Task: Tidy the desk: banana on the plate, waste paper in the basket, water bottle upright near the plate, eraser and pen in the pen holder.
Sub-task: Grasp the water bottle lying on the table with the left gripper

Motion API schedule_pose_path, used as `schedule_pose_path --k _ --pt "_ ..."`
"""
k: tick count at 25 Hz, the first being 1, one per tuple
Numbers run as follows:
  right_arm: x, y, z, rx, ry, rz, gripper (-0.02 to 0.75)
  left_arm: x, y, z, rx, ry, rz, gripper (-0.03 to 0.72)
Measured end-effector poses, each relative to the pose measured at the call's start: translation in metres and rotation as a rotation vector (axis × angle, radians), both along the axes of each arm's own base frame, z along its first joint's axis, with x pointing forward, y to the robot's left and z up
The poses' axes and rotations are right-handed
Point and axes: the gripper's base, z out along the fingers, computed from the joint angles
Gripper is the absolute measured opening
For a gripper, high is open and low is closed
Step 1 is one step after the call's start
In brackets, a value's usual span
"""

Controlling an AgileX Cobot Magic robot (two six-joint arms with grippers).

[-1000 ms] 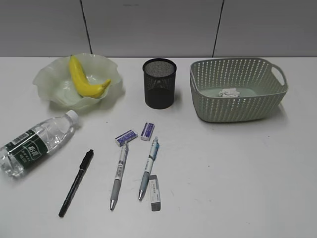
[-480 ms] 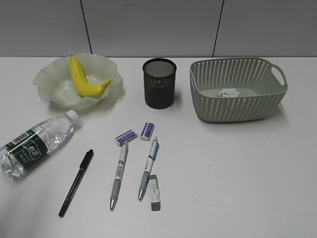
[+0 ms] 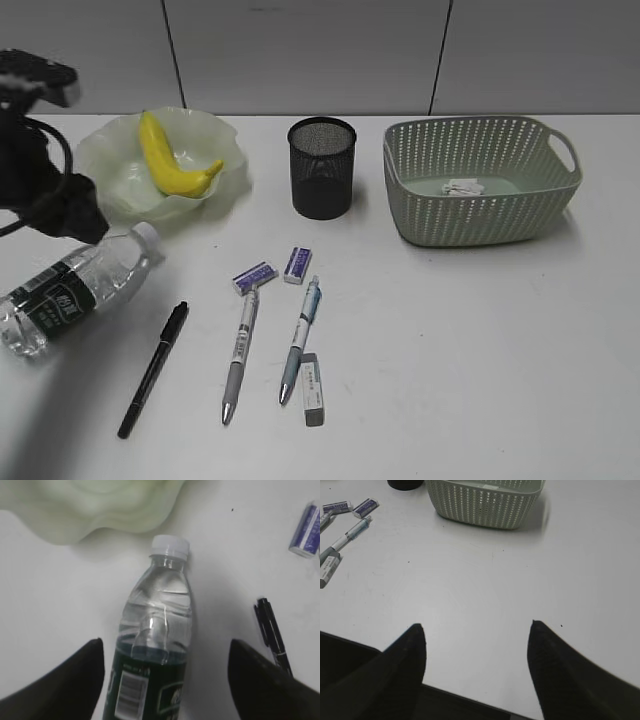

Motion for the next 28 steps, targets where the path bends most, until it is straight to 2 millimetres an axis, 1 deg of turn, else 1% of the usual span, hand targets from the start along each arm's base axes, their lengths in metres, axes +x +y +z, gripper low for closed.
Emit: schedule_pose_path --k 2,4,6,10,13,15,16,18,23,28 --pt "0.000 0.000 0.000 0.000 0.000 0.000 0.505 0.017 -0.008 -0.011 0.021 0.046 -0.025 0.607" --pt "0.000 0.000 0.000 0.000 0.000 0.000 0.505 0.029 -0.015 -0.025 0.049 0.079 -0.052 0.615" --pt "0.000 0.000 0.000 0.000 0.001 0.000 0.505 0.036 -0.018 -0.035 0.075 0.096 -0.074 0.616" --pt "0.000 0.000 0.000 0.000 0.001 0.000 0.505 0.042 -0.019 -0.059 0.128 0.139 -0.107 0.616" --pt "0.000 0.000 0.000 0.000 0.001 0.000 0.505 0.045 -0.019 -0.073 0.151 0.154 -0.121 0.614" --pt "0.000 0.000 0.000 0.000 0.001 0.000 0.505 0.047 -0.020 -0.081 0.151 0.164 -0.122 0.594" --pt "0.000 0.000 0.000 0.000 0.001 0.000 0.505 0.047 -0.020 -0.083 0.152 0.168 -0.123 0.566" --pt "0.000 0.000 0.000 0.000 0.001 0.000 0.505 0.047 -0.021 -0.084 0.153 0.171 -0.124 0.482" --pt "0.000 0.000 0.000 0.000 0.001 0.000 0.505 0.045 -0.025 -0.083 0.154 0.185 -0.136 0.485" --pt "0.000 0.000 0.000 0.000 0.001 0.000 0.505 0.036 -0.029 -0.082 0.118 0.271 -0.113 0.485"
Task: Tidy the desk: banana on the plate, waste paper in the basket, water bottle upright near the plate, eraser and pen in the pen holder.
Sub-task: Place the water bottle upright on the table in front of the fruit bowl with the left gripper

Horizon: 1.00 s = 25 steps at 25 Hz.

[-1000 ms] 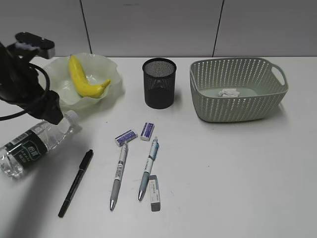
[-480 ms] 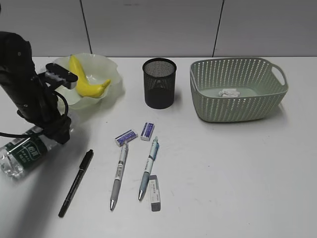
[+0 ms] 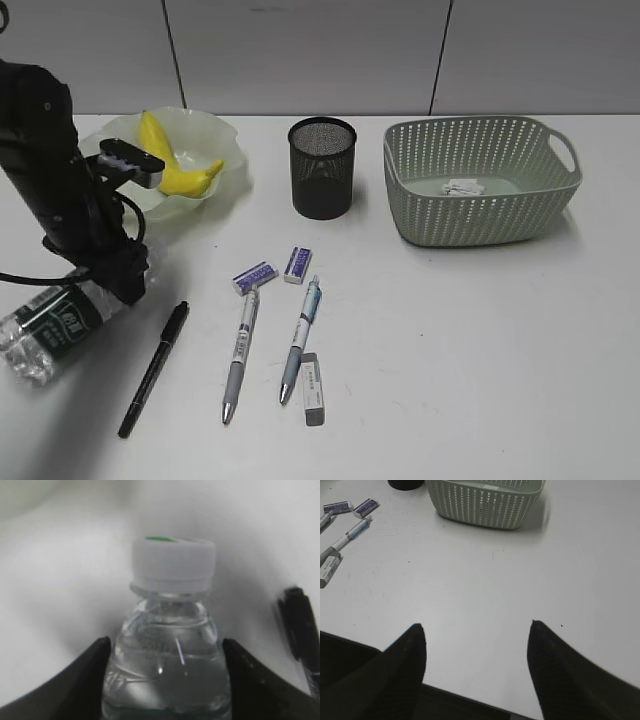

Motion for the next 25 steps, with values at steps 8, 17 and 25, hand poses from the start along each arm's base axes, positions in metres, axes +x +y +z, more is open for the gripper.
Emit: schedule_pose_path --k 8,17,25 --pt "0.000 0.000 0.000 0.000 0.000 0.000 0.505 -0.019 -0.001 0.069 -0.102 -0.086 0.039 0.484" --pt "0.000 0.000 0.000 0.000 0.000 0.000 0.505 -0.076 0.014 0.099 -0.215 -0.360 0.095 0.482" --pt "0.000 0.000 0.000 0.000 0.000 0.000 0.504 -0.077 0.021 0.071 -0.301 -0.618 0.241 0.481"
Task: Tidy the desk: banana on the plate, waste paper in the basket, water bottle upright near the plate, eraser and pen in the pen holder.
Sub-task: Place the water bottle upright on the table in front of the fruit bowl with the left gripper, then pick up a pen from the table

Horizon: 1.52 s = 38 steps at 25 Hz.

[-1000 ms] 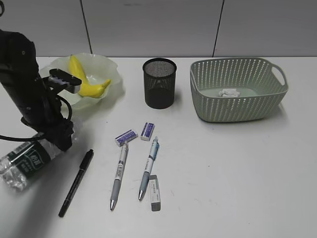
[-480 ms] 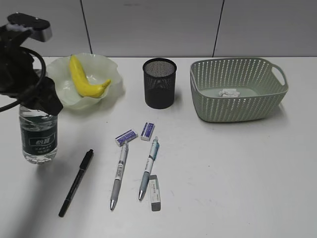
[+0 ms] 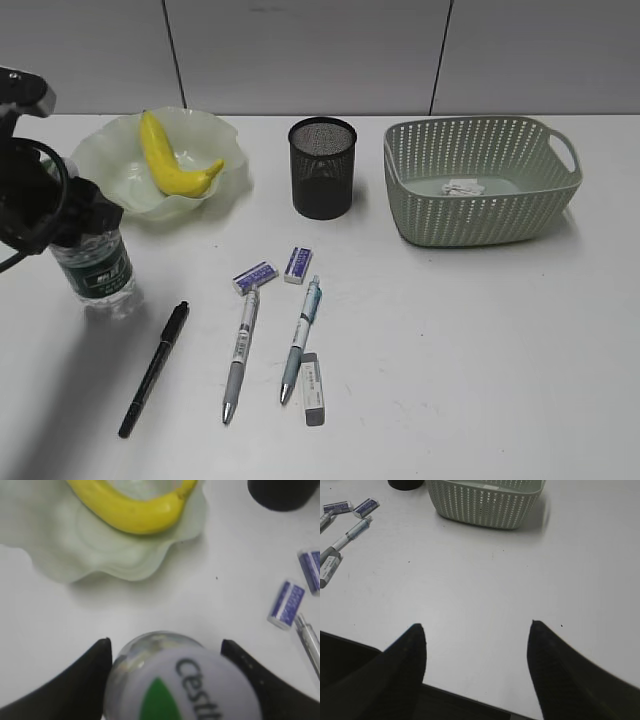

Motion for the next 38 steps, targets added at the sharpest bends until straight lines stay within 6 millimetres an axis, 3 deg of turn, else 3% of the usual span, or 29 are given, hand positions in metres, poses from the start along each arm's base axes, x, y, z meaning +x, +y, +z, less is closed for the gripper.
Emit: schedule_pose_path --k 5,12,17,24,31,34,38 --pt "0.000 0.000 0.000 0.000 0.000 0.000 0.504 0.012 -0.001 -0.016 -0.023 -0.001 0.056 0.469" --pt "0.000 0.000 0.000 0.000 0.000 0.000 0.504 0.018 -0.001 -0.021 -0.058 -0.010 0.108 0.471" --pt "0.000 0.000 0.000 0.000 0.000 0.000 0.504 0.014 -0.001 -0.020 -0.058 0.017 0.098 0.599" --pt "0.000 0.000 0.000 0.000 0.000 0.000 0.504 -0.003 0.002 0.023 -0.112 -0.092 0.085 0.611" --pt "0.000 0.000 0.000 0.000 0.000 0.000 0.504 -0.048 0.016 0.081 -0.171 -0.176 0.041 0.585" --pt "0.000 0.000 0.000 0.000 0.000 0.000 0.504 -0.084 0.028 0.104 -0.180 -0.192 0.018 0.568" --pt "0.000 0.000 0.000 0.000 0.000 0.000 0.504 -0.142 0.043 0.119 -0.121 -0.141 -0.019 0.526"
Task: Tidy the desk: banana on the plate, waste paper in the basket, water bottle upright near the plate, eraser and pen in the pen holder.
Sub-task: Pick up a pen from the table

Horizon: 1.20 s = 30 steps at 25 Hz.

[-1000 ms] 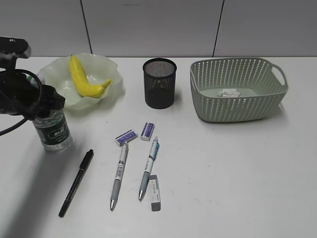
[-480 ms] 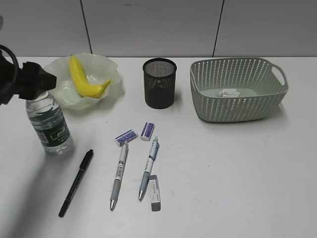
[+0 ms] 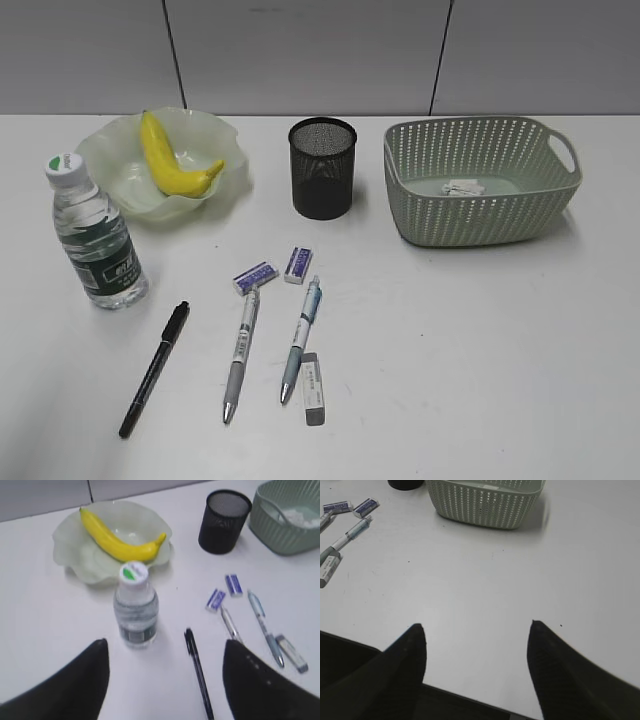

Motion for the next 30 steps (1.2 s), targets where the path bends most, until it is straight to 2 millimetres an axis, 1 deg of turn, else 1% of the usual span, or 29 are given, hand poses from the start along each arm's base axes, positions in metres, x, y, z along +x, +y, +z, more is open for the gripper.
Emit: schedule_pose_path --k 3,5,8,10,12,16,19,21,24,26,27,29,30 --pt "0.000 0.000 0.000 0.000 0.000 0.000 0.499 -0.040 0.010 0.000 0.025 0.065 0.049 0.501" --pt "0.000 0.000 0.000 0.000 0.000 0.000 0.490 -0.063 0.016 -0.001 0.042 0.095 0.073 0.495" --pt "0.004 0.001 0.000 -0.012 0.023 0.003 0.477 -0.089 0.023 -0.007 0.075 0.094 0.097 0.486" --pt "0.011 0.004 0.002 -0.053 0.036 0.032 0.476 -0.102 0.024 -0.017 0.076 0.078 0.099 0.477" --pt "0.020 0.011 0.009 -0.082 0.028 0.096 0.476 -0.110 0.025 -0.030 0.075 0.074 0.099 0.470" --pt "0.051 0.032 0.029 -0.063 0.015 0.227 0.475 -0.123 0.027 -0.034 0.054 -0.026 0.107 0.461" --pt "0.083 0.052 0.043 -0.034 0.039 0.319 0.475 -0.126 0.028 -0.035 0.039 -0.097 0.115 0.460" --pt "0.108 0.067 0.052 -0.021 0.060 0.375 0.474 -0.124 0.028 -0.036 0.040 -0.109 0.120 0.457" --pt "0.144 0.097 0.057 -0.035 0.147 0.462 0.473 -0.123 0.029 -0.037 0.041 -0.113 0.122 0.456" --pt "0.164 0.121 0.057 -0.054 0.198 0.528 0.473 -0.124 0.029 -0.037 0.042 -0.114 0.122 0.455" --pt "0.174 0.136 0.056 -0.060 0.227 0.561 0.473 -0.124 0.029 -0.037 0.042 -0.114 0.122 0.451" --pt "0.193 0.167 0.045 -0.061 0.320 0.581 0.466 -0.124 0.029 -0.037 0.042 -0.114 0.122 0.440" --pt "0.199 0.183 0.042 -0.069 0.351 0.585 0.462 -0.124 0.029 -0.037 0.042 -0.114 0.122 0.433"
